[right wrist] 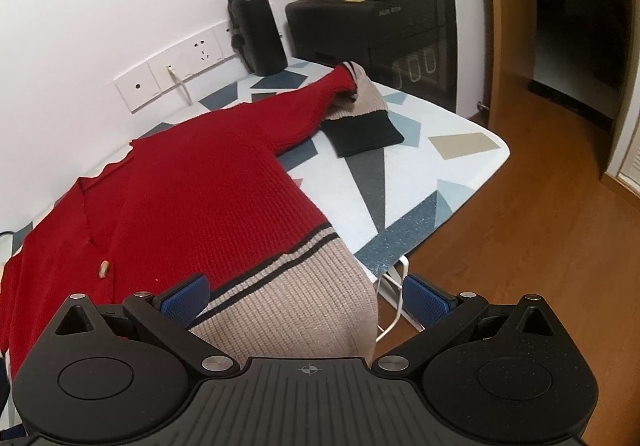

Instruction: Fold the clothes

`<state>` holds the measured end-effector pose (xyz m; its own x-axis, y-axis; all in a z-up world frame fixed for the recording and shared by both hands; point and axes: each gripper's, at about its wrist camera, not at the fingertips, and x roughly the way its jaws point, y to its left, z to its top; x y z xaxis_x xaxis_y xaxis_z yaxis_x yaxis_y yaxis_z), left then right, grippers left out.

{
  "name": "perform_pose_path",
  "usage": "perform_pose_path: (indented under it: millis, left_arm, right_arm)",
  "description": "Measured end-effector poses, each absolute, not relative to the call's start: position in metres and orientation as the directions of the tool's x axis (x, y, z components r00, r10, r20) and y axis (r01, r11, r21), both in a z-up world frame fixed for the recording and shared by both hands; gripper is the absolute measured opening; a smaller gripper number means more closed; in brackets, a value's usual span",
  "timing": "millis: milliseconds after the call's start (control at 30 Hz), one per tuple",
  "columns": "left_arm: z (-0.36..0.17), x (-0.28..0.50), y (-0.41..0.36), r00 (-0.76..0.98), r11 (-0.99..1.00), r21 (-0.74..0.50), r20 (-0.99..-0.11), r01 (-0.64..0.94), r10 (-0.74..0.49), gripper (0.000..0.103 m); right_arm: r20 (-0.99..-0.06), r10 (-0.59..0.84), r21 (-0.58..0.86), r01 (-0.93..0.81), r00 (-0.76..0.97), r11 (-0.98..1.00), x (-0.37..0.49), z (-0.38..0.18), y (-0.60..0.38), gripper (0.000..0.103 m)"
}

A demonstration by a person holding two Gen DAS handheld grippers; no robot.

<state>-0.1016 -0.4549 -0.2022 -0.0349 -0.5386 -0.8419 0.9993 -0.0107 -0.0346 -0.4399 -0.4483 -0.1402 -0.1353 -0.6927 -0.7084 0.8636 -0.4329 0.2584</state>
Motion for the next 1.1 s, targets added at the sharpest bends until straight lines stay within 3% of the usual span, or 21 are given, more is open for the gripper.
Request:
perform_pose_path:
  millis: [333, 667, 933, 1100]
  left_arm:
    - [-0.201, -0.1, -0.454, -0.042, -0.014, -0.041, -0.844, 0.999, -0.535, 0.103]
    - [-0.192, -0.082, -0.443, -0.158, -0.082, -0.135, -0.832, 0.987, -0.532, 0.103]
    - [-0.18, -0.047, -0.4, -0.342, -0.168, -0.305, -0.717, 0.937, -0.607, 0.103]
    - [-0.186, -0.031, -0.359, -0.399, -0.268, -0.296, -0.702, 0.917, -0.59, 0.103]
  right_arm:
    - [-0.713, -0.689, 0.258, 0.864, -0.131, -0.432, -0.438, -0.14, -0.442, 0.102]
    - [-0.722, -0.688, 0.26, 0.89, -0.079, -0.375, -0.419, -0.145, -0.451, 0.102]
    - [-0.713, -0.7, 0.255, 0.922, -0.026, -0.293, -0.382, -0.144, -0.475, 0.102]
    - [-0.716, -0.698, 0.254, 0.934, 0.009, -0.249, -0.352, -0.151, -0.488, 0.102]
